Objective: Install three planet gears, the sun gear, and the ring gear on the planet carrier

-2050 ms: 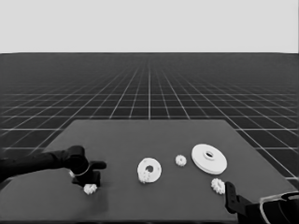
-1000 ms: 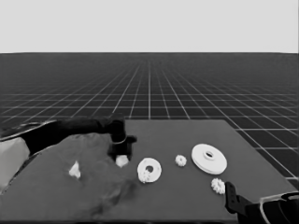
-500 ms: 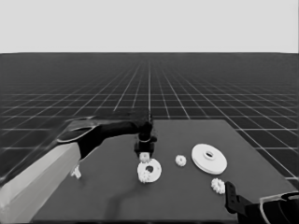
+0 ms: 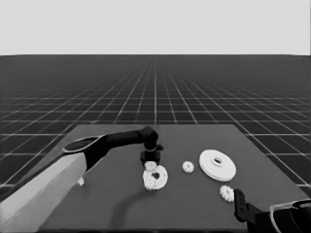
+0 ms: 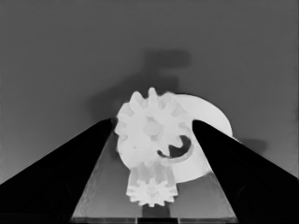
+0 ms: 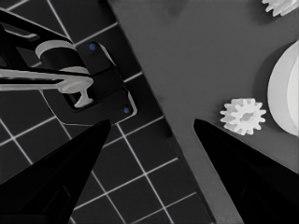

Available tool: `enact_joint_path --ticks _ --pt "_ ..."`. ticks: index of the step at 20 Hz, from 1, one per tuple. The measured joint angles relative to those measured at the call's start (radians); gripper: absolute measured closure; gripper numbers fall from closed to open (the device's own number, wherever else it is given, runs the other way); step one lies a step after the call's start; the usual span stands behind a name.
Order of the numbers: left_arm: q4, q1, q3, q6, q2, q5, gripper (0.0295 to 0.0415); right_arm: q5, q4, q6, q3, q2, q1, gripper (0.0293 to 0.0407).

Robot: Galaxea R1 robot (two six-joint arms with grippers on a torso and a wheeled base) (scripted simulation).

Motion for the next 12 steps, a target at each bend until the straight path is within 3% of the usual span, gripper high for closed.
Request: enact_joint_path --ticks 2,8,10,12 --pt "0.000 0.000 0.000 0.000 0.000 0.000 0.0327 0.000 0.000 0.000 0.000 0.000 0.000 0.0315" --pt "0.000 0.000 0.000 0.000 0.000 0.000 0.0326 0.000 0.000 0.000 0.000 0.000 0.000 0.0315" --pt "-0.075 -0.089 0.100 -0.055 -0.034 0.054 0.0326 0.000 0.000 0.000 0.000 0.000 0.000 0.0315" --pt "-0.106 -0.126 0.117 -0.064 -0.039 0.068 0.0326 0.000 0.000 0.000 0.000 0.000 0.000 0.0315"
